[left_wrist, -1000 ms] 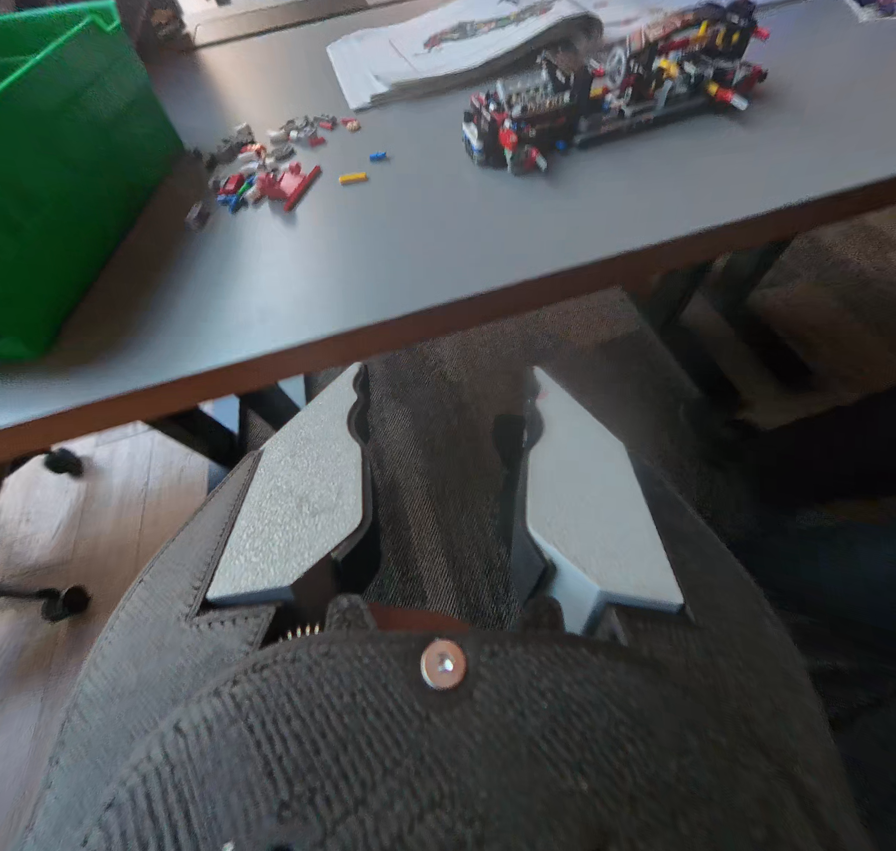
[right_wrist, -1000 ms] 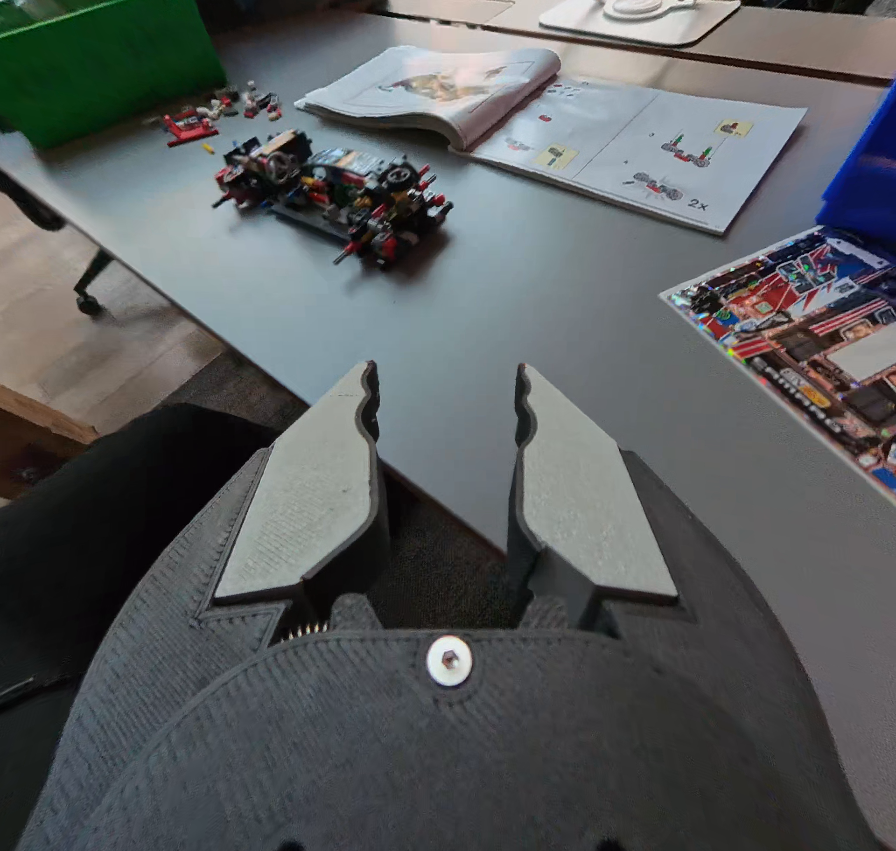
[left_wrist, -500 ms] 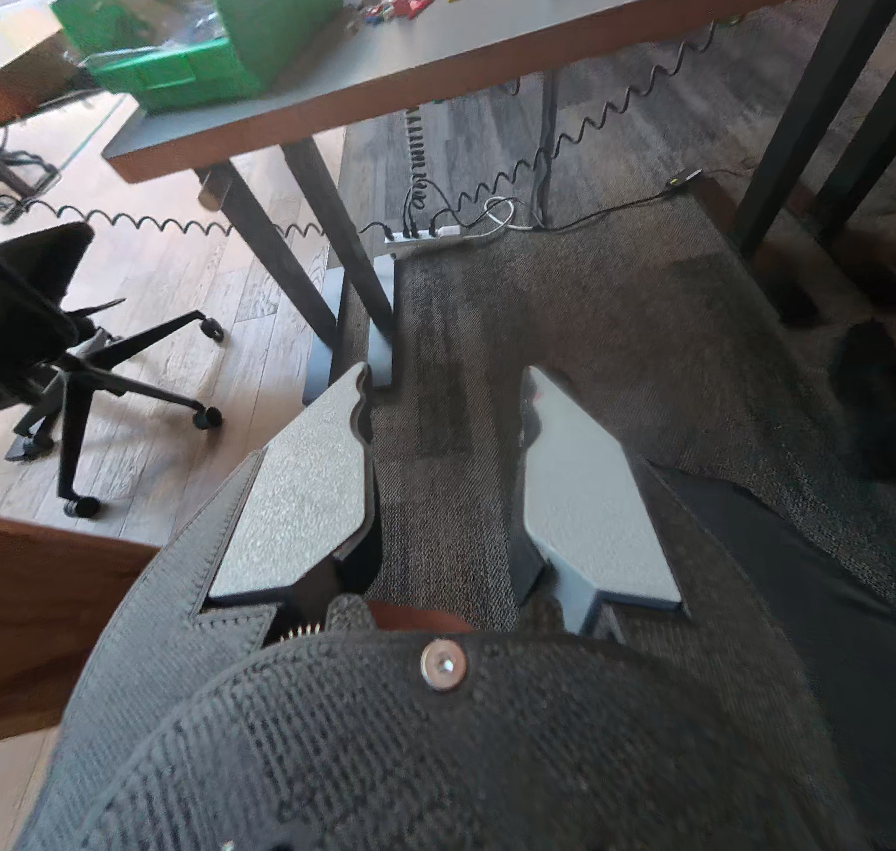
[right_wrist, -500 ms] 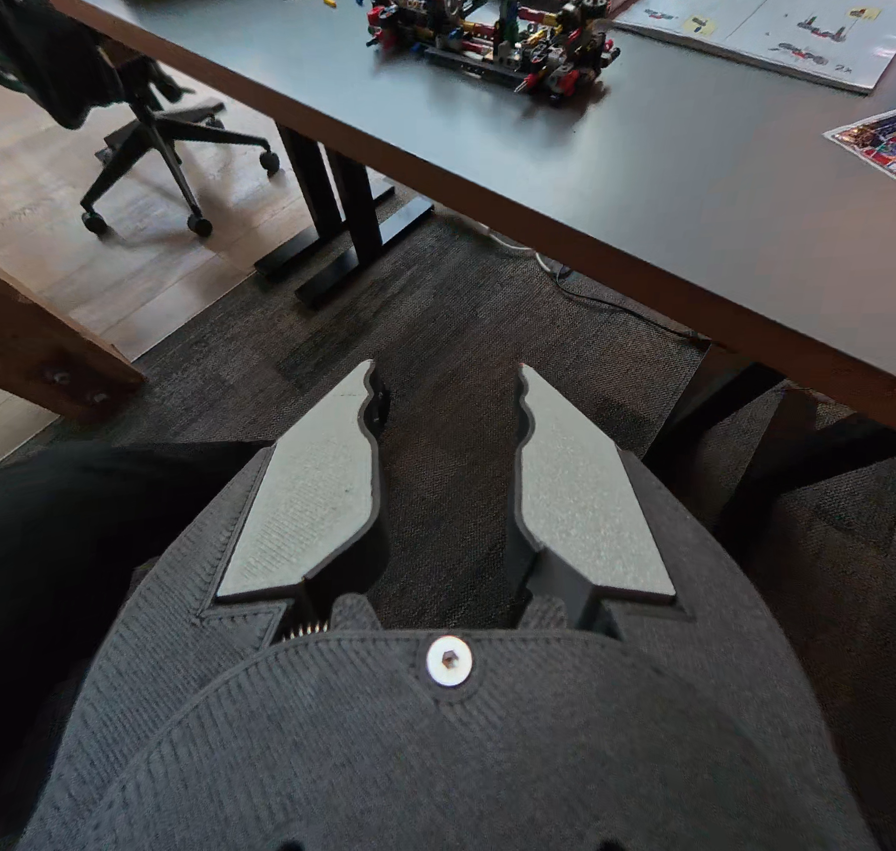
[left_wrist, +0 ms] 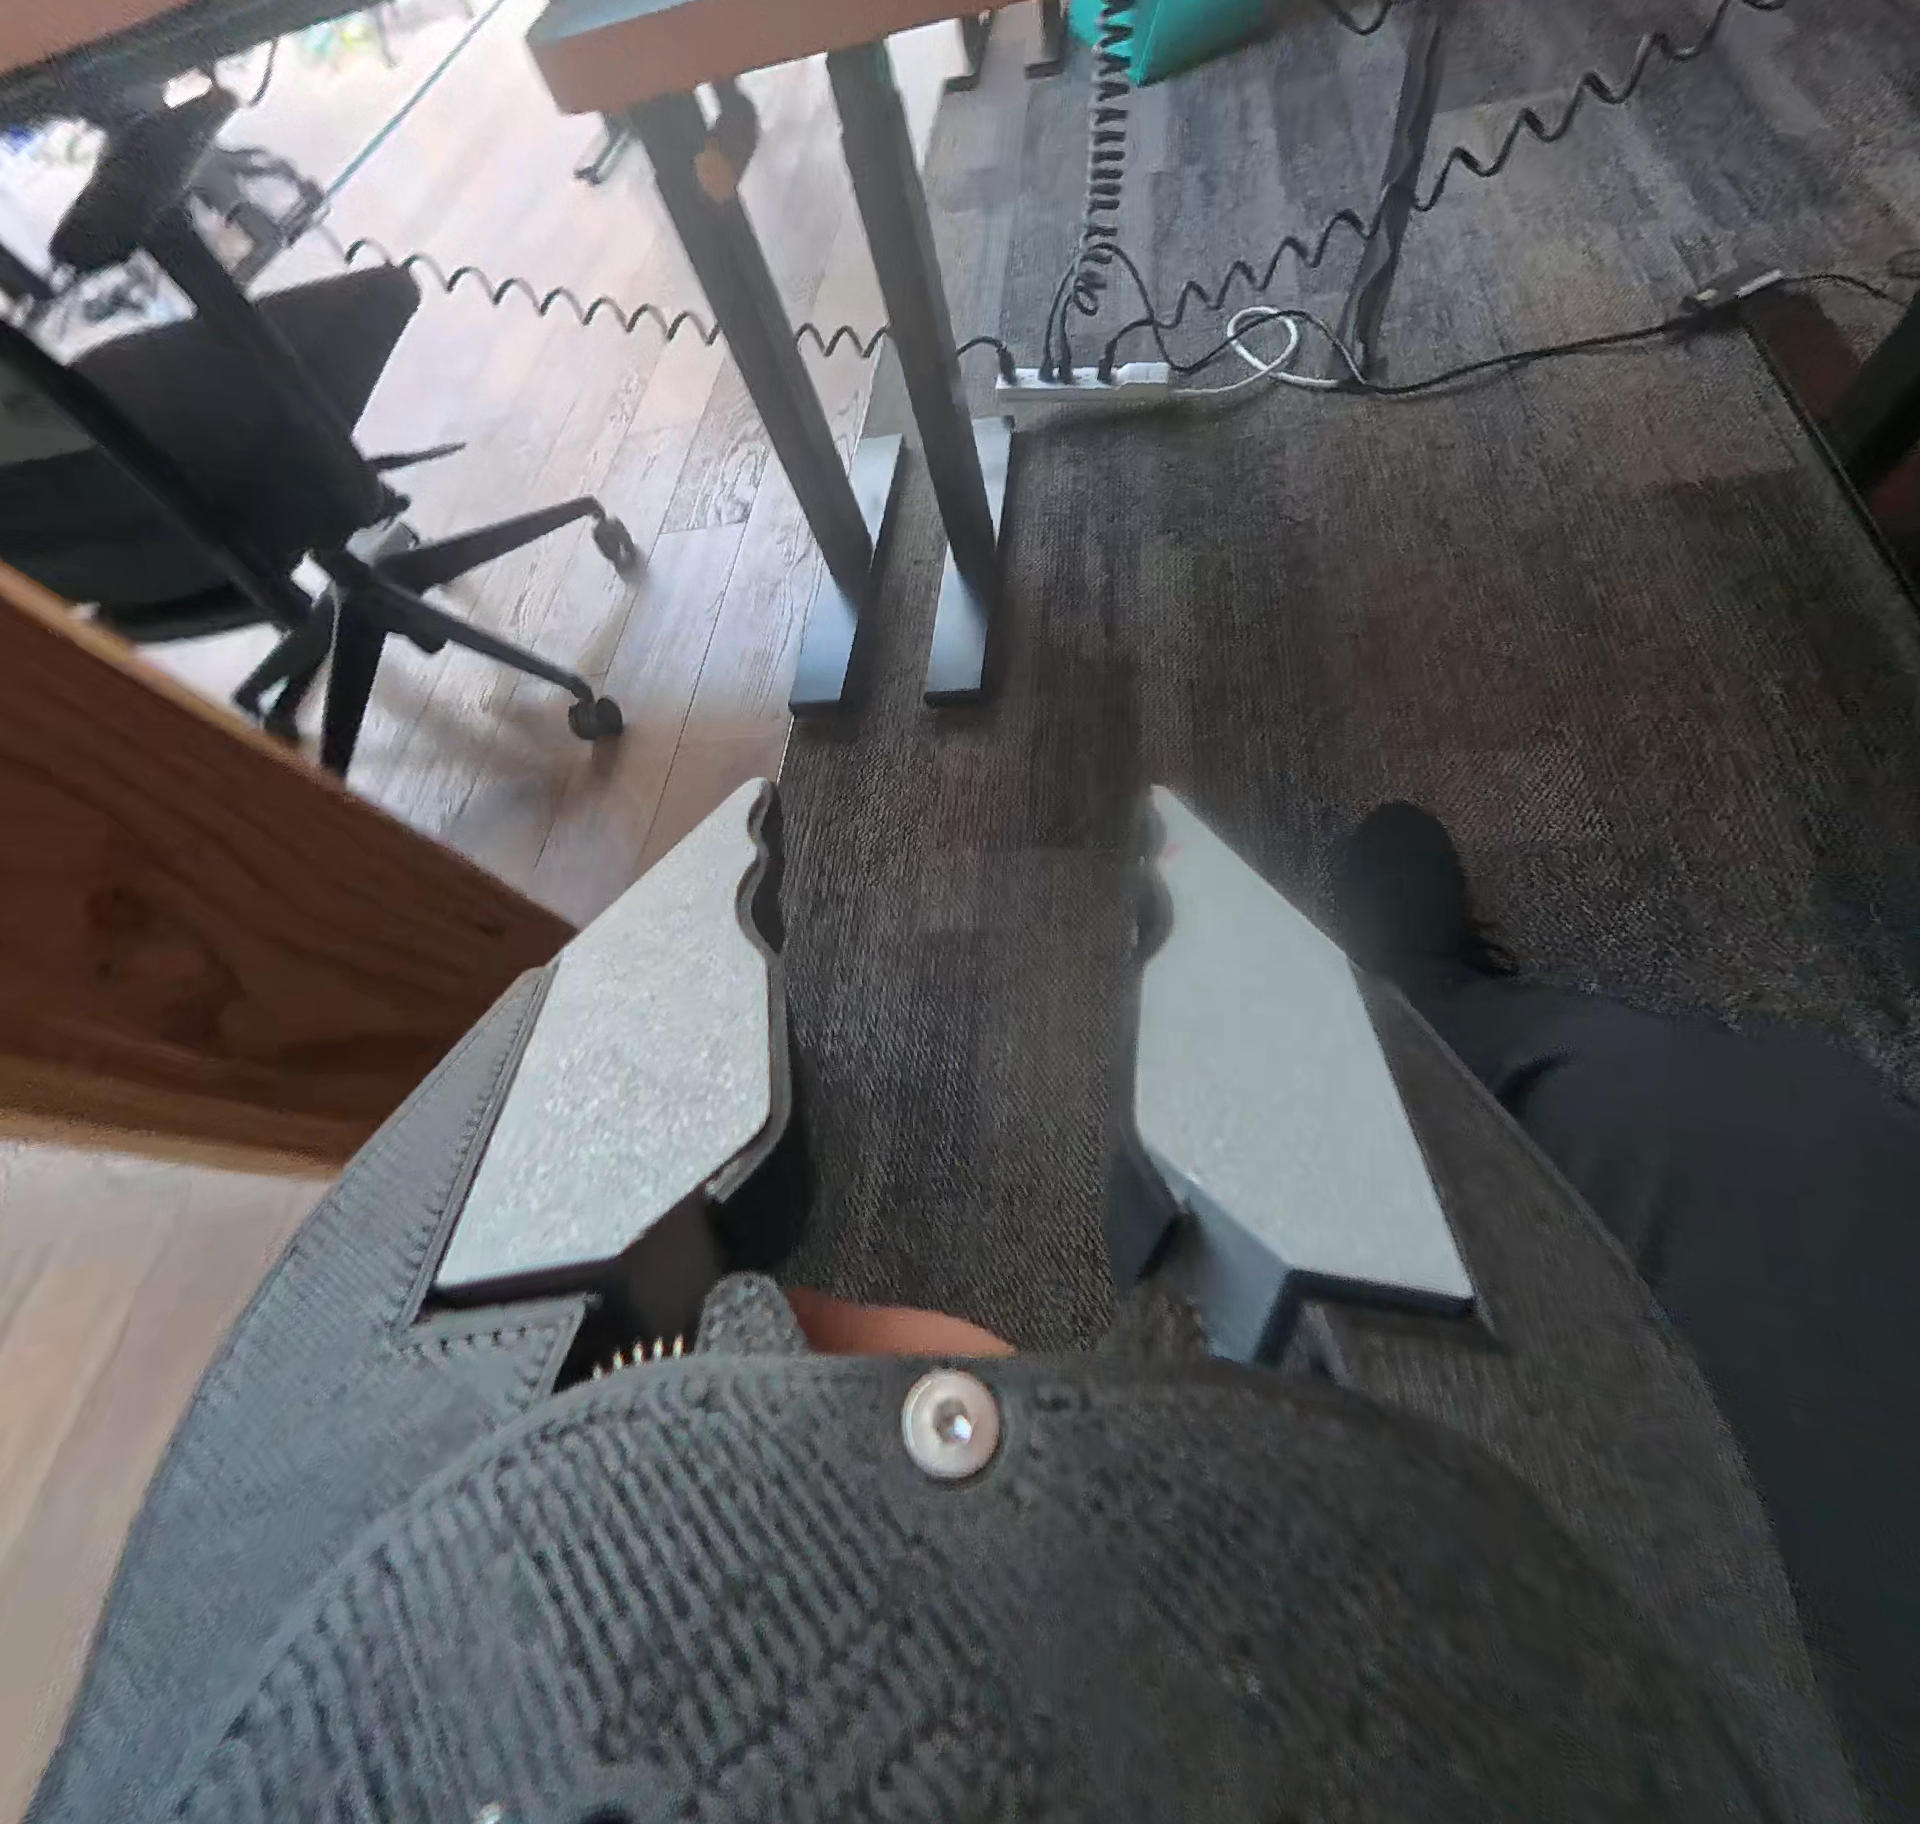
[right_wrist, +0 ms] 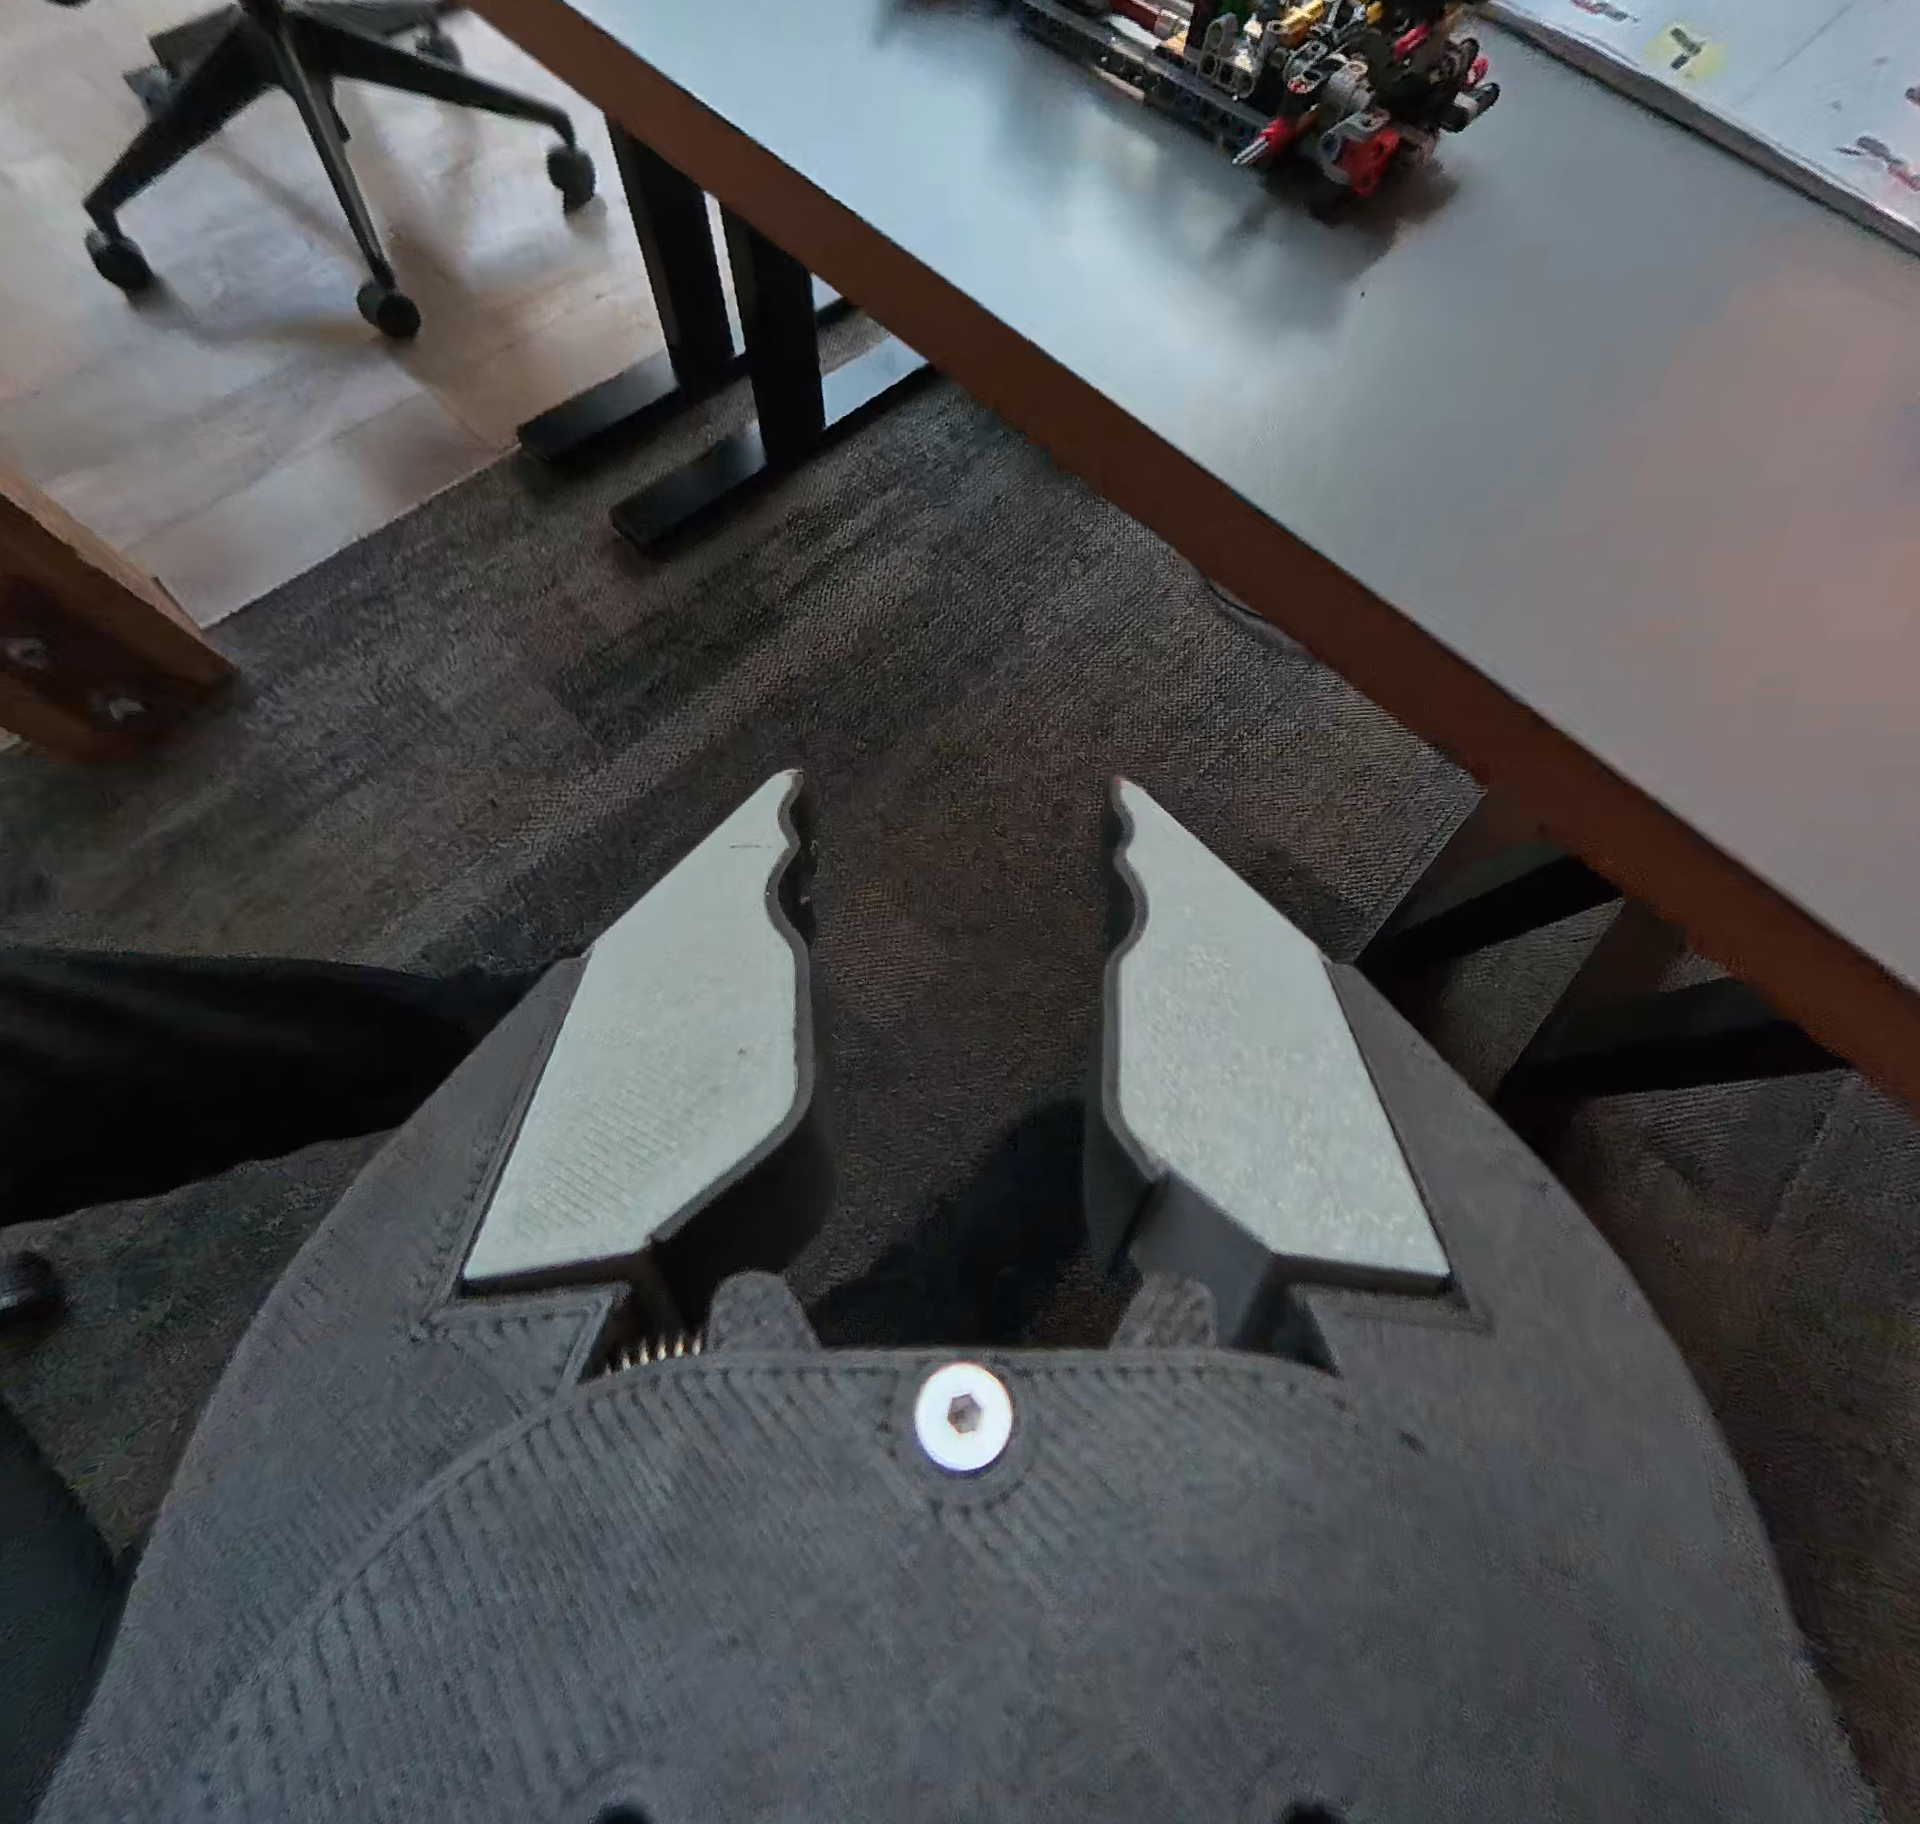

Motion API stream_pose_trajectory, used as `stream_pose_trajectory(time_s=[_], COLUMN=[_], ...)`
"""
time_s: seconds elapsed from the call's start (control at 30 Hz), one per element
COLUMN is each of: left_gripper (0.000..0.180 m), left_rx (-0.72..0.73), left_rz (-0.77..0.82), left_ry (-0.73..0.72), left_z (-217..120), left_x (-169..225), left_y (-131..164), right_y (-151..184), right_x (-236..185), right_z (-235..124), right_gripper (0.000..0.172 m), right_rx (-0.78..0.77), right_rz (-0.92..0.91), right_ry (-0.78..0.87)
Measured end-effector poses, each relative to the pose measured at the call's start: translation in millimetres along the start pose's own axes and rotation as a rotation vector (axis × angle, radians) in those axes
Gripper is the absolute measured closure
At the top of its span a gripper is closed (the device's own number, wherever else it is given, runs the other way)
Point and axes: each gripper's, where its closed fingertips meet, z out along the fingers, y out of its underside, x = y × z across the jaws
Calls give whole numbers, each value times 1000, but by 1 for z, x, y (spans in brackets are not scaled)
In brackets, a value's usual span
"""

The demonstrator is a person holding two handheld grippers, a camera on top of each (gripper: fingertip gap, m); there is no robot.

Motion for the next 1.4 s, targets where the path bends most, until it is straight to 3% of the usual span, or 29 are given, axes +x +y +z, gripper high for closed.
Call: stream_pose_trajectory(time_s=[0.13, 0.27, 0.43, 0.57, 0.73, 0.83, 1.0, 1.2, 1.4], left_gripper=[116, 107, 109, 110, 110, 109, 116, 133, 144], left_rx=[86, 10, 77, 93, 101, 74, 145, 101, 0], left_rz=[116, 73, 164, 141, 38, 26, -111, -194, -131], left_ry=[56, 233, 217, 241, 260, 249, 239, 311, 275], left_z=[66, 124, 128, 137, 141, 150, 168, 203, 266], left_x=[31, 102, 136, 143, 145, 140, 136, 167, 185], left_y=[-55, -99, -154, -174, -182, -187, -221, -258, -275], right_y=[-25, -43, -70, -101, -143, -144, -128, -110, -130], right_x=[34, 104, 159, 179, 166, 137, 115, 127, 159], right_z=[-5, -45, -110, -119, -76, -39, 13, 58, 121], right_gripper=[110, 105, 104, 104, 107, 106, 106, 109, 112], right_rx=[-27, -78, -43, -31, 35, 55, 17, 2, 54], right_rz=[-120, -233, -139, -86, -40, 33, 51, -7, -97], right_ry=[27, 206, 203, 159, 19, -147, -309, -387, -393])
